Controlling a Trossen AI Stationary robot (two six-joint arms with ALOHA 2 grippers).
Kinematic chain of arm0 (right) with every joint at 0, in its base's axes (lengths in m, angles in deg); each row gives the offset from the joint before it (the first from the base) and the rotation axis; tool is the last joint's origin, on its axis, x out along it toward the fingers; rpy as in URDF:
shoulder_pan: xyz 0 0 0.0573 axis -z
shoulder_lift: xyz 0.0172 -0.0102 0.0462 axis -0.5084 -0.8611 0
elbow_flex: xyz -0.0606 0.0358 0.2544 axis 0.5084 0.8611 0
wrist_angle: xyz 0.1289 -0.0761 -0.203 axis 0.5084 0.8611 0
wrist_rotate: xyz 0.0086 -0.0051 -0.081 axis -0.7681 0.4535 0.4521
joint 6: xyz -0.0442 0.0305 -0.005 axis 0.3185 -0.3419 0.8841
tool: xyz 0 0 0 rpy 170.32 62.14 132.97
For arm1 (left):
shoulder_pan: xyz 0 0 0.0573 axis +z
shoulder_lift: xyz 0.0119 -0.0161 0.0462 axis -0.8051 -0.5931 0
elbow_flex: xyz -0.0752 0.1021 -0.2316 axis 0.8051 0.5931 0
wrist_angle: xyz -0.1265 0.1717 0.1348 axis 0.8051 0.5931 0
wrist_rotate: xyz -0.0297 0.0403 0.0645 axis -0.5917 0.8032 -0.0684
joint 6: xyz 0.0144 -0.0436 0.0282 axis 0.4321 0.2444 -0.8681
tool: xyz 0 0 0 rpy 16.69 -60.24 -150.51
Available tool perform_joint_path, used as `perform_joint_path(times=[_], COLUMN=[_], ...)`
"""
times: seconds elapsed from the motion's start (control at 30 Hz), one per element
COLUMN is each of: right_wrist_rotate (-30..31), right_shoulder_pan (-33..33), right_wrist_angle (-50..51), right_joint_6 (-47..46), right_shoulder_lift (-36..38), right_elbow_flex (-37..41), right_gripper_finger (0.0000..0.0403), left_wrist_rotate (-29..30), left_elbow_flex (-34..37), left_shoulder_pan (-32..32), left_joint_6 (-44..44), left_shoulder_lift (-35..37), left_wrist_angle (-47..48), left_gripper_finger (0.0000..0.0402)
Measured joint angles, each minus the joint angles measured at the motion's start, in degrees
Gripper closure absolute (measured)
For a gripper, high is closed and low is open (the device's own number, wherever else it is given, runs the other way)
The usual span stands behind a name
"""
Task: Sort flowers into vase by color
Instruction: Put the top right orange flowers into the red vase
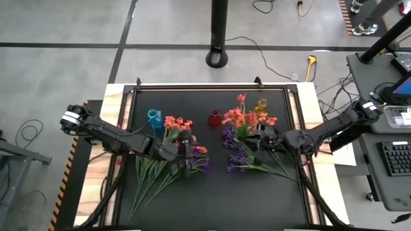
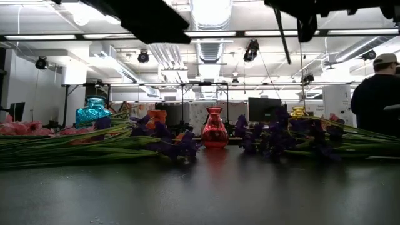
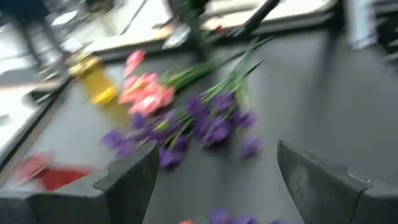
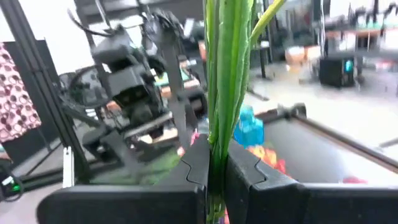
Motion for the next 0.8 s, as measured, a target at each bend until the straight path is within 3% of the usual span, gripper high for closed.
perform_joint_path(times=[0.13, 0.27, 0.4, 0.57, 0.7, 0.8], right_wrist_rotate=[-0.01, -0.02, 1.00, 2.14, 1.13, 0.86], right_shoulder_pan=[0.15, 1.50, 5.30, 11.93, 16.30, 18.25], right_wrist_angle=[-7.65, -17.54, -26.28, -34.63, -34.91, -34.70], right_joint_6=[6.52, 11.81, 14.35, 15.57, 17.46, 18.90], right_shoulder_lift=[-2.93, -7.32, -12.51, -19.83, -25.27, -28.53], right_elbow_flex=[0.04, 0.07, 0.07, -2.47, -7.20, -9.92], right_gripper_finger=[0.0385, 0.0385, 0.0385, 0.0385, 0.0385, 0.0385], left_wrist_rotate=[-8.11, -9.62, -9.08, -3.59, 6.38, 8.91], left_elbow_flex=[1.89, 3.20, 5.62, 12.15, 15.53, 16.91], left_shoulder_pan=[1.16, 1.14, 1.06, 1.03, 1.12, 1.14], left_joint_6=[-0.66, -1.21, -0.34, 3.03, 5.66, 6.31], left_shoulder_lift=[3.80, 9.53, 16.67, 24.89, 31.27, 34.70], left_wrist_angle=[-8.31, -10.19, -4.79, -3.51, -3.39, -2.58], left_gripper_finger=[0.0093, 0.0093, 0.0093, 0.0093, 0.0093, 0.0093])
